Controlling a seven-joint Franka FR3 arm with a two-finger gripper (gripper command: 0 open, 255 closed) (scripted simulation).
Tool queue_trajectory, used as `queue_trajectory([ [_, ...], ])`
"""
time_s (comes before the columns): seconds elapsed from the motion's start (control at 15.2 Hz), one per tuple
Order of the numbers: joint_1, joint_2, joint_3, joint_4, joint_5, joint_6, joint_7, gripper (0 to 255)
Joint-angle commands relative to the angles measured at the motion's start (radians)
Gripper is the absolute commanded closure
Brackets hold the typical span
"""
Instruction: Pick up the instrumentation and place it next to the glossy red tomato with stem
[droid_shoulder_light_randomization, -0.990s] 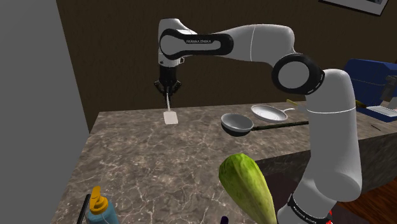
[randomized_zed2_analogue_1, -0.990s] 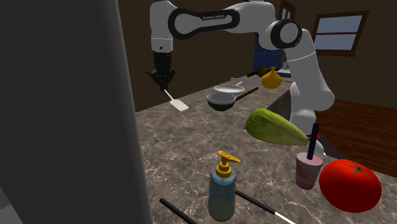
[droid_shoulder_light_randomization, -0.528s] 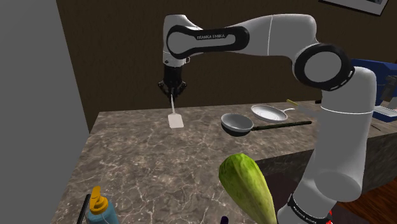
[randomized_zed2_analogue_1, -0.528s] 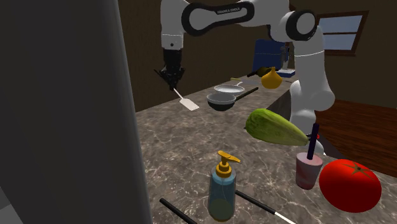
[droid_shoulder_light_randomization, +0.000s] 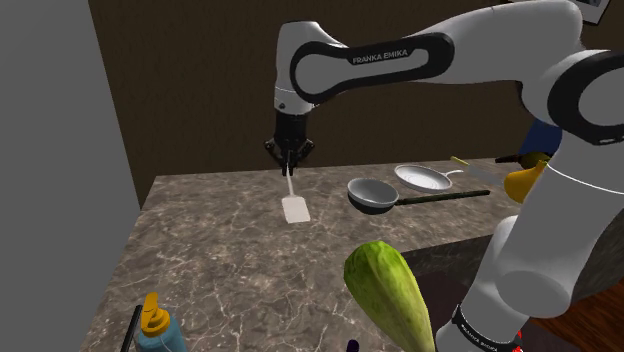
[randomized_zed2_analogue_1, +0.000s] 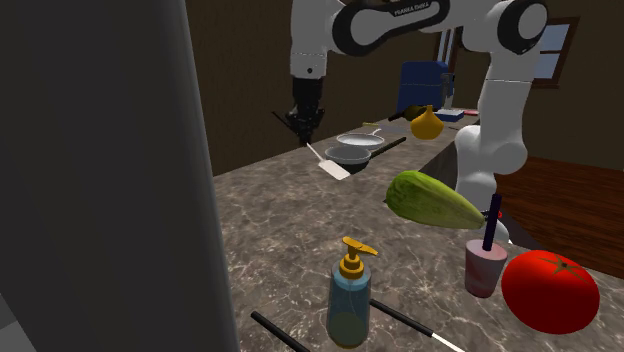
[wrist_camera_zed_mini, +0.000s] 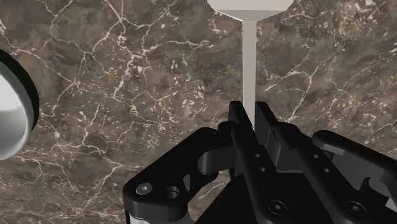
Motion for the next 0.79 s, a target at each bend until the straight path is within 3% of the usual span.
queue_trajectory([
  [0.0,0.01,-0.075,0.009,-0.084,0.015,0.009,0.016,255],
  [0.73,0.098,-0.439,0.076,-0.415,0.115,-0.018,0.116,255],
])
